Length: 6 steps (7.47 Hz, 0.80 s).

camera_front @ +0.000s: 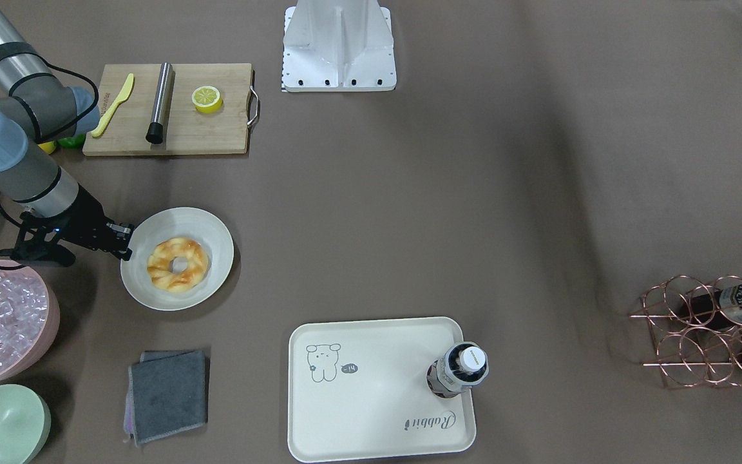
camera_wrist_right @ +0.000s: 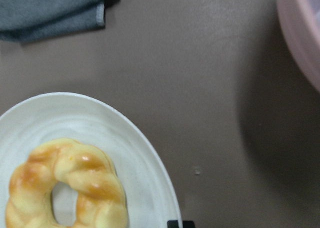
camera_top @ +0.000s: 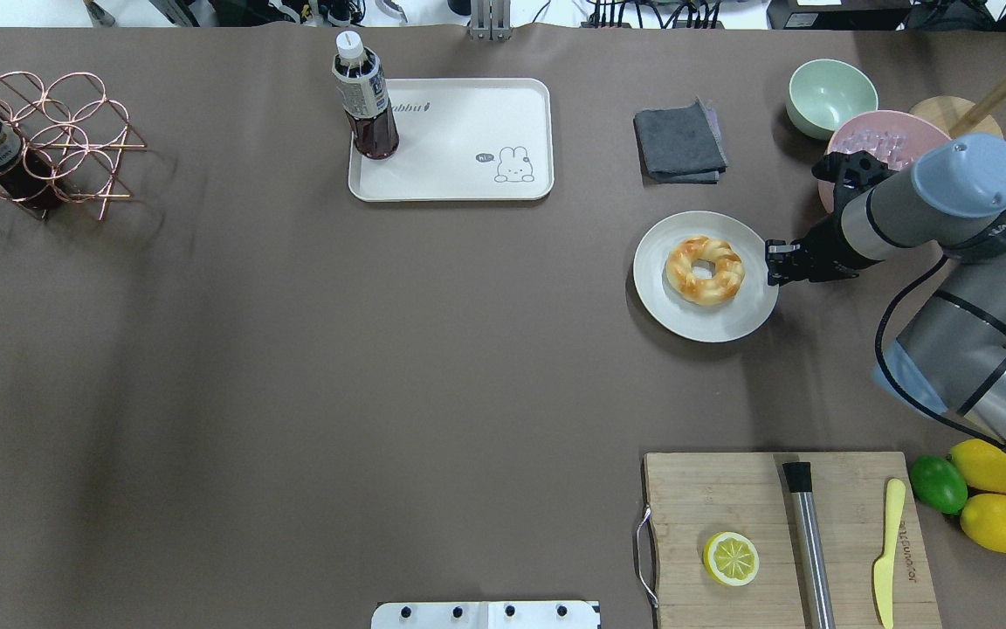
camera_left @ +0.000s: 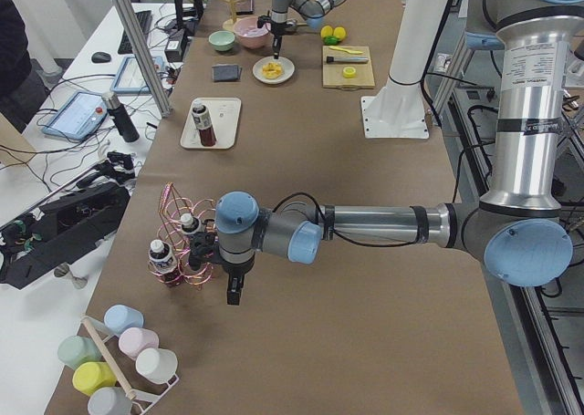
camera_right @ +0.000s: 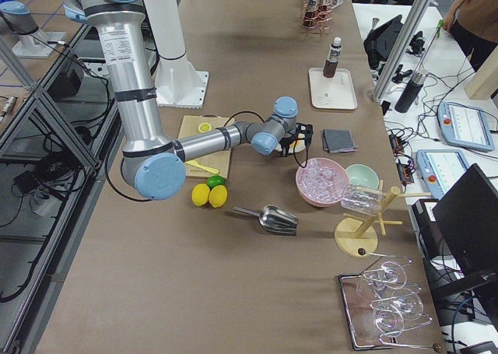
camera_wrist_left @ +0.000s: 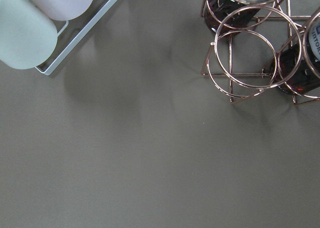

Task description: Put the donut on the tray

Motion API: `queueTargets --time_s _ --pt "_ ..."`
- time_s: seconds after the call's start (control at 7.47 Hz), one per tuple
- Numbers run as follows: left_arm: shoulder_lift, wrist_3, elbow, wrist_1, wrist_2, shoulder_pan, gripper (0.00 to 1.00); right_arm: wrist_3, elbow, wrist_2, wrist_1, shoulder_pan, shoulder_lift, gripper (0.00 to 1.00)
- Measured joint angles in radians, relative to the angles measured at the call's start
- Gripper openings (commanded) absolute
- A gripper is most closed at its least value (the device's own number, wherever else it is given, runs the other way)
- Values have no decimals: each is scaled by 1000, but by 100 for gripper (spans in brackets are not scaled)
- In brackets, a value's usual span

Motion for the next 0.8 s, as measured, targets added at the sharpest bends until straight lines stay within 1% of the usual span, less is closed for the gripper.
queueTargets --time_s 0.27,0.54,0.67,0.8 --pt "0 0 1 0 0 0 99 -19 16 133 -2 106 4 0" --pt "-1 0 1 0 0 0 99 -30 15 207 -38 182 47 0" --pt "0 0 1 0 0 0 99 -38 8 218 -105 202 110 0" --pt "0 0 1 0 0 0 99 -65 -20 218 -196 210 200 0"
